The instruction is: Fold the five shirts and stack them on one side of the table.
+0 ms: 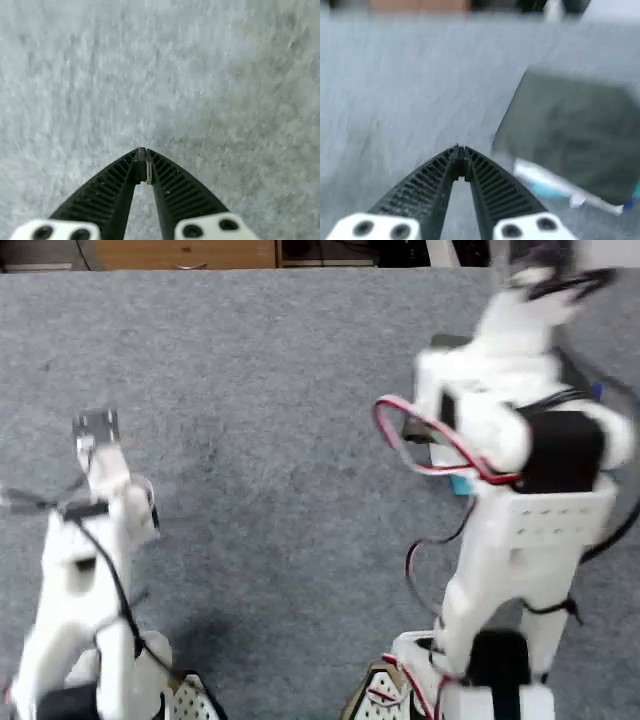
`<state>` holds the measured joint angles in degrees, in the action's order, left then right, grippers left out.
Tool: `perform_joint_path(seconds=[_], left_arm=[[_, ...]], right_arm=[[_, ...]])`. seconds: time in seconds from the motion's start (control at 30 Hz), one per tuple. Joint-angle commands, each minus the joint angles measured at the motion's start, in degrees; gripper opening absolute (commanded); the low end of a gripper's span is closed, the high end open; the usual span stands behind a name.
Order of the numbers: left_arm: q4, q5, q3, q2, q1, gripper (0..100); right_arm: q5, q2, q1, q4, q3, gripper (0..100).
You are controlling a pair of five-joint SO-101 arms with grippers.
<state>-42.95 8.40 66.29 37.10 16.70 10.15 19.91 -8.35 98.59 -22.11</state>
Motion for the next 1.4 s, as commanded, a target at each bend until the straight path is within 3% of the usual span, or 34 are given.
perform_joint_path(seconds=[0.0, 0.27, 0.43, 1.17, 1.37], left_arm=[[0.8, -0.7, 4.5, 7.7, -0.7, 2], [1.2, -0.4, 8.8, 8.7, -0.7, 2], [1.1, -0.4, 9.5, 8.7, -0.1, 2], [0.7, -0.8, 12.0, 8.7, -0.3, 2], [1.1, -0.8, 13.7, 8.7, -0.6, 2]], right_arm=[[-2.4, 10.9, -4.5, -9.0, 22.9, 0.2], [-6.2, 33.0, -5.6, -33.7, 67.6, 0.5], [-6.0, 41.0, -5.6, -42.7, 85.9, 0.5], [-6.4, 62.2, -5.2, -49.8, 116.5, 0.4], [-6.4, 73.5, -5.6, -45.9, 119.5, 0.4]])
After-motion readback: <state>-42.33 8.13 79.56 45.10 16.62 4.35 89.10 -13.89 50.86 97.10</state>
